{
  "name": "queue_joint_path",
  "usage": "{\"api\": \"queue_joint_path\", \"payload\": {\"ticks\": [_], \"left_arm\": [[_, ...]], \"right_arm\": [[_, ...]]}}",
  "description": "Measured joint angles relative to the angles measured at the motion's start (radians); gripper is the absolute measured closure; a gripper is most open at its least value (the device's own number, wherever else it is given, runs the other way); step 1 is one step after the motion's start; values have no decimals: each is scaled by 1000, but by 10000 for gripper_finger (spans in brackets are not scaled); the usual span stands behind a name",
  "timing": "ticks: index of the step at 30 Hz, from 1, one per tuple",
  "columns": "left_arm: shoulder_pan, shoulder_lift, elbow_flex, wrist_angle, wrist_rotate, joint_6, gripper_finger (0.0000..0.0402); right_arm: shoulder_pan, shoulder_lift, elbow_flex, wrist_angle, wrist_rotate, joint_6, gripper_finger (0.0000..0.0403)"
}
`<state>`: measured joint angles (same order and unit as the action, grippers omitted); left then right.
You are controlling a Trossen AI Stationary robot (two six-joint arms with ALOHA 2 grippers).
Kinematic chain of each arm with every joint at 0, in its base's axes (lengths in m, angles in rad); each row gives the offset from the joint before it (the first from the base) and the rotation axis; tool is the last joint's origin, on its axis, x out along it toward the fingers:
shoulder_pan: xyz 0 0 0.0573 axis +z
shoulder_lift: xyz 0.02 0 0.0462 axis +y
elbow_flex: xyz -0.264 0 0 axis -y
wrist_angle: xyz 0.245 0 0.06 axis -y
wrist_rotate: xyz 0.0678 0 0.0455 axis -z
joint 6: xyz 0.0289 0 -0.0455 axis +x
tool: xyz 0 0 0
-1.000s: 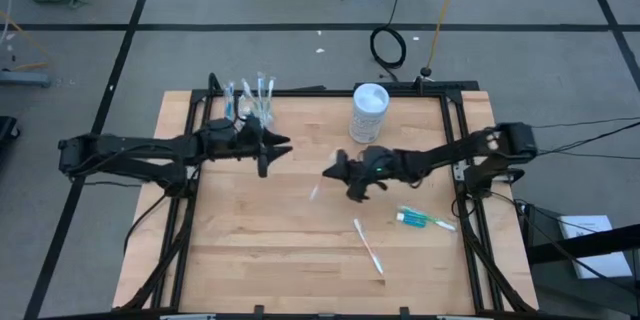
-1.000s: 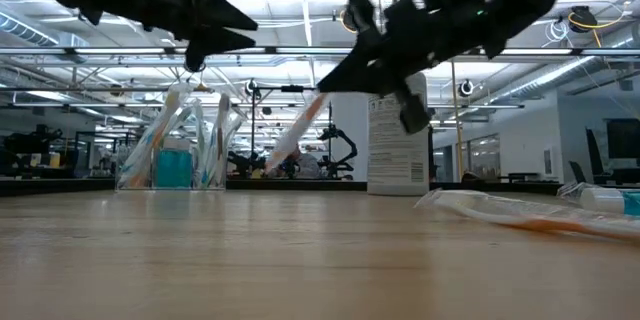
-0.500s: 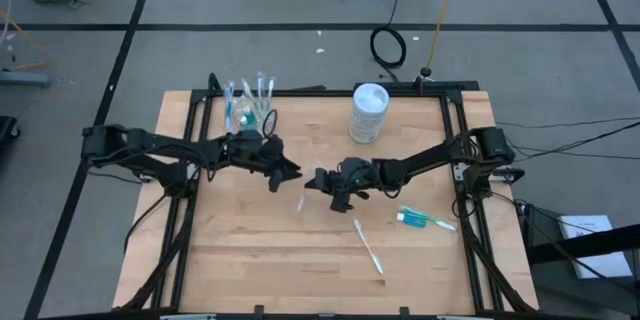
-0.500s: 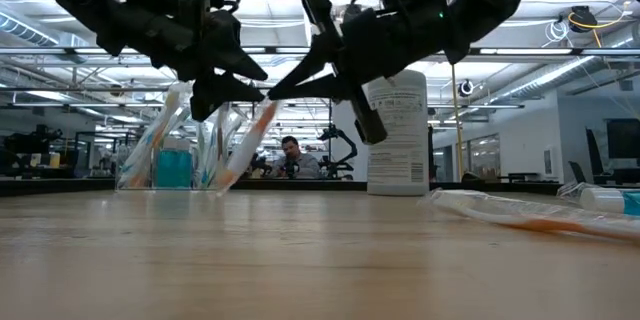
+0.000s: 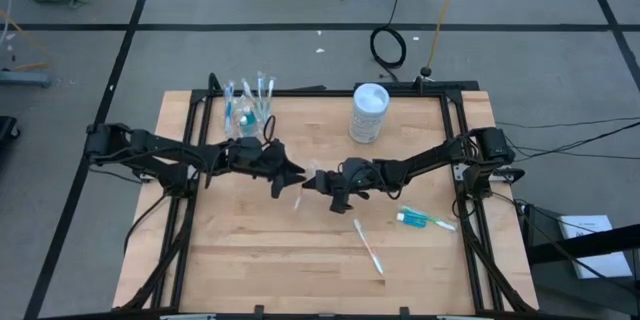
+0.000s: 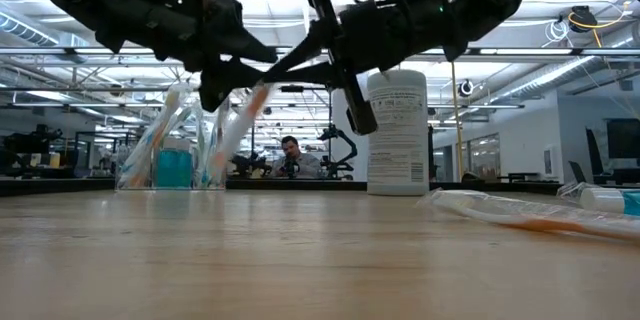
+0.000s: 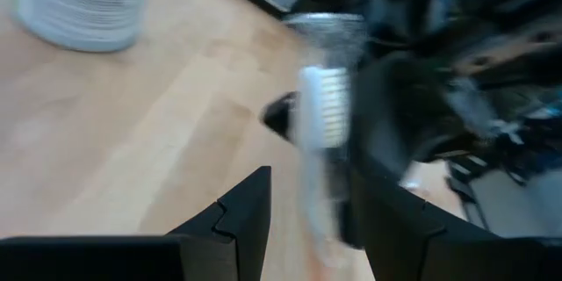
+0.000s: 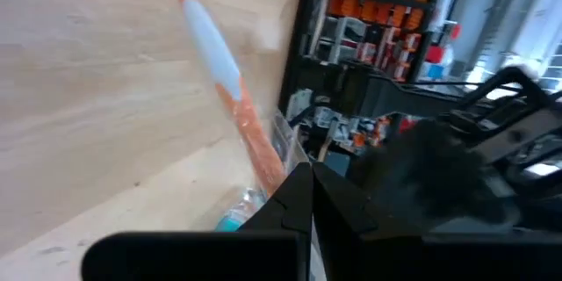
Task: Pick & Place toothbrushing station
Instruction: Put the orange toothbrush into the transparent organizer
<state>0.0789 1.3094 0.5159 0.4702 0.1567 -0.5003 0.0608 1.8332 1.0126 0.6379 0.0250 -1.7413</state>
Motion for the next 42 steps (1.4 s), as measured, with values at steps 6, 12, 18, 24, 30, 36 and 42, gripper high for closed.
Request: {"api": "queue_joint_path", "payload": {"ticks": [6,12,18,24,30,36,42], "left_arm": [[0,0,0,0,-35,-2,243],[0,0,0,4,-30,8,243],[0,0,0,6,-47,-25,243],[0,0,0,18,-44,0,245],[0,0,0,36,-6,1,314],[1,0,0,40,-3,28,391],[2,0,0,50,-28,48,388]], "right_arm": [[0,0,0,17,0,-35,403],[0,0,0,22,0,-34,403],[0,0,0,61,1,-125,403],[0,0,0,76,6,-104,403],[0,-1,0,62,8,-103,403],[1,-1,0,60,78,-101,403],[6,-1,0,56,106,46,397]]}}
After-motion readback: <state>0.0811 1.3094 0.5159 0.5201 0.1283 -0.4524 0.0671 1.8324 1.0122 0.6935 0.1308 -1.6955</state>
